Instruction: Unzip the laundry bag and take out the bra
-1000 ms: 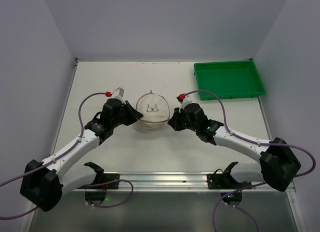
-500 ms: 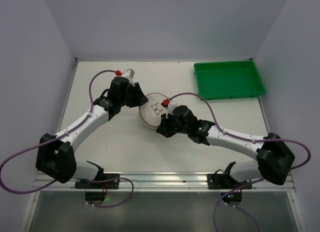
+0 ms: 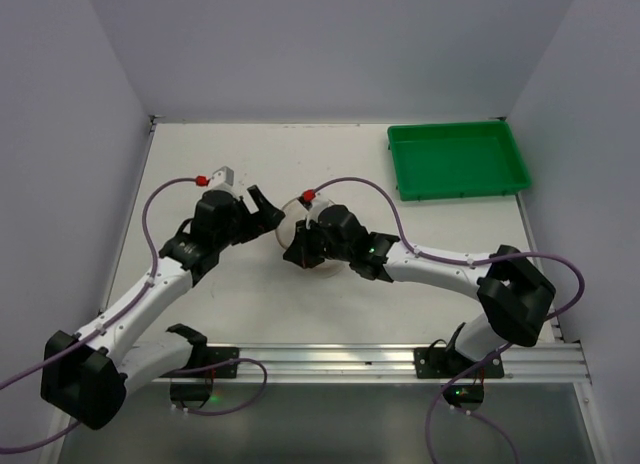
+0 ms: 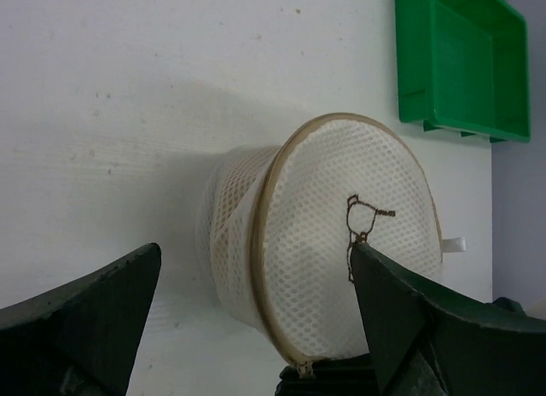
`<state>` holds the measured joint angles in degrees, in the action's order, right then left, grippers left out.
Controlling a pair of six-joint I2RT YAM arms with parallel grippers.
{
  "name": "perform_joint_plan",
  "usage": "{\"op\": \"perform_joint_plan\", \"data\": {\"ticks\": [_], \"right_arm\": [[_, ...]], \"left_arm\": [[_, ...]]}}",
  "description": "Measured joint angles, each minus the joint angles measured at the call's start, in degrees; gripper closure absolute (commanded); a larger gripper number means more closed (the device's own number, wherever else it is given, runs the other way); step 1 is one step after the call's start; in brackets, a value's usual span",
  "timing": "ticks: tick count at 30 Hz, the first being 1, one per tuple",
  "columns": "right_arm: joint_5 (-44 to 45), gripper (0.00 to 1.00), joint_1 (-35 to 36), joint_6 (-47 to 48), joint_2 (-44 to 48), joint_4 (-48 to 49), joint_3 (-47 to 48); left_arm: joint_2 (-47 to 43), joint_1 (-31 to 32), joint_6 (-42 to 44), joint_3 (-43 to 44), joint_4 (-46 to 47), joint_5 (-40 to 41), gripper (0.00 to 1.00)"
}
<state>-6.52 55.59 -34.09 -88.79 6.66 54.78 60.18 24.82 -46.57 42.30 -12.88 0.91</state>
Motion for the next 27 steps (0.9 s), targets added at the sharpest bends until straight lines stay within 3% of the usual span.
{"op": "perform_joint_plan", "data": {"ticks": [2, 5, 7, 8, 11, 19, 25, 27], "right_arm": [[0.5, 1.00, 0.0, 0.0, 0.0, 0.3, 0.0], [1.0, 1.00, 0.0, 0.0, 0.0, 0.5, 0.0], [1.0, 1.00, 0.0, 0.0, 0.0, 0.6, 0.0], [1.0, 1.00, 0.0, 0.0, 0.0, 0.6, 0.0], [1.0, 1.00, 0.0, 0.0, 0.0, 0.3, 0.0], [3.3, 1.00, -1.4, 3.2, 7.6, -4.7, -5.2], [3.3, 1.00, -15.6, 4.2, 19.1, -9.6, -13.9], [3.0, 1.00, -17.0, 4.6, 19.6, -9.9, -13.9]], "left_arm": [[-1.7, 0.0, -1.1, -2.3, -0.1, -0.4, 0.10], [-0.7, 0.0, -2.7, -3.9, 0.2, -2.8, 0.26], [1.0, 0.3, -4.1, -4.8, 1.7, -4.3, 0.51], [1.7, 0.5, -4.8, -5.4, 2.3, -5.0, 0.71], [2.4, 1.2, -6.4, -6.9, 4.0, -6.5, 1.00], [1.8, 1.8, -6.9, -7.0, 6.1, -7.8, 1.00], [-1.0, 1.8, -6.4, -7.1, 5.1, -7.3, 1.00], [-2.2, 2.6, -6.1, -7.1, 5.1, -8.3, 1.00]]}}
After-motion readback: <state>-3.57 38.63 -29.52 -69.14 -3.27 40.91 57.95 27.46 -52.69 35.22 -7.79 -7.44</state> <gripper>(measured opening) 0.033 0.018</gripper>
